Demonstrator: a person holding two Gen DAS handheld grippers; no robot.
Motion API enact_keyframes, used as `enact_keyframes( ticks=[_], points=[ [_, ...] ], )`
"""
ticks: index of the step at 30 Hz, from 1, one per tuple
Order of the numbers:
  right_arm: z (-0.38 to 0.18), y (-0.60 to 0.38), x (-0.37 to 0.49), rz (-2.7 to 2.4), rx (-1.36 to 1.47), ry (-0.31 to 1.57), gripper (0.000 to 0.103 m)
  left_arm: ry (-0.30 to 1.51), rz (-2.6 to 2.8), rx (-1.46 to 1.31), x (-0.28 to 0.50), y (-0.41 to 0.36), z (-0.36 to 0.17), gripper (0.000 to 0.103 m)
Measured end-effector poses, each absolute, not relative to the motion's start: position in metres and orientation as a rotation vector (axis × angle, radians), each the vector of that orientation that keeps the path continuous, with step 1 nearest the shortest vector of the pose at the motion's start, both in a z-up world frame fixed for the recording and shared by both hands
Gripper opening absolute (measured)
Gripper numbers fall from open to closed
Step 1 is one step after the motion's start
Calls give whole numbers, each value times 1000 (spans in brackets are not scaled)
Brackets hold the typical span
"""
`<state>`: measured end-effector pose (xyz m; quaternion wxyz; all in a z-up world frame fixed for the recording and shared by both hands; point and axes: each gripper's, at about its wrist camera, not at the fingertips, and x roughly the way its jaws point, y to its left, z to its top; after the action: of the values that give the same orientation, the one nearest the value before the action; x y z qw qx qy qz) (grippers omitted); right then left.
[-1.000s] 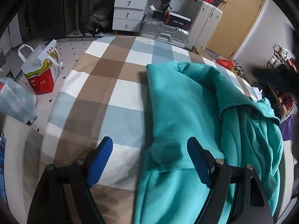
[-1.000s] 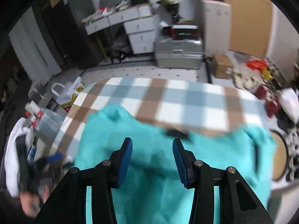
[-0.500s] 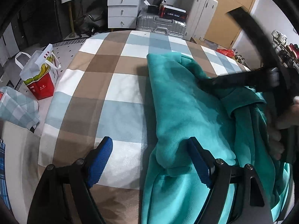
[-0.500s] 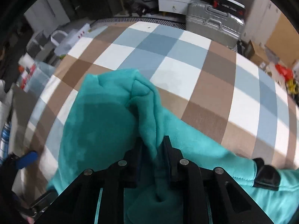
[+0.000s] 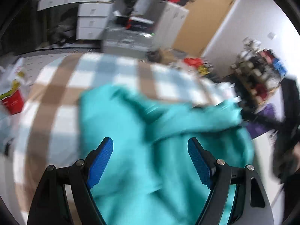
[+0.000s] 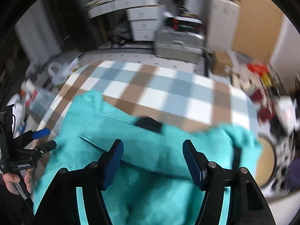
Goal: Fold large clothes
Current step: 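Fold the hem over the hoodie body with both tools and smooth it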
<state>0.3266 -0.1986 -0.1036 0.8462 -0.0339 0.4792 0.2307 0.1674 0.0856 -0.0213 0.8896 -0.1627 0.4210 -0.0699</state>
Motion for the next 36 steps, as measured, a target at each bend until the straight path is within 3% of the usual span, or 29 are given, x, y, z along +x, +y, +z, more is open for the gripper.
enact_keyframes(
  ticks=[5, 9, 13, 16, 20, 23, 25, 28, 31, 34, 36],
  points=[
    [-94, -225, 330, 409, -47, 955, 65, 1026, -158, -187, 236, 28, -20, 79],
    [-158, -215, 336, 377, -205, 1200, 60, 1240, -140, -141, 257, 11, -88, 79],
    [-188, -198, 298, 383, -456, 1093, 63, 1180, -102, -99, 248, 13, -98, 84],
    [-170, -210, 301, 424, -289, 1112, 65, 1212, -89, -115, 247, 20, -86, 81],
    [-133, -241, 316, 449, -9, 1057, 63, 1102, -115, -56, 237, 8, -56, 82],
    [-136, -241, 331, 364, -19, 1051, 64, 1240, -97, 4, 249, -1, -96, 82],
    [-175, -232, 342, 326, -96, 1188, 64, 1194, -110, 15, 245, 3, -100, 85],
    [-173, -213, 324, 327, -287, 1122, 67, 1230, -90, -34, 221, 22, -79, 74],
    [-147, -228, 302, 360, -212, 1069, 64, 1135, -94, -44, 181, 34, -60, 74],
    [-148, -253, 291, 330, -133, 1114, 66, 1262, -95, 56, 168, 32, -98, 74],
    [-169, -258, 288, 340, -156, 1170, 66, 1225, -91, 115, 169, 27, -107, 74]
  ],
)
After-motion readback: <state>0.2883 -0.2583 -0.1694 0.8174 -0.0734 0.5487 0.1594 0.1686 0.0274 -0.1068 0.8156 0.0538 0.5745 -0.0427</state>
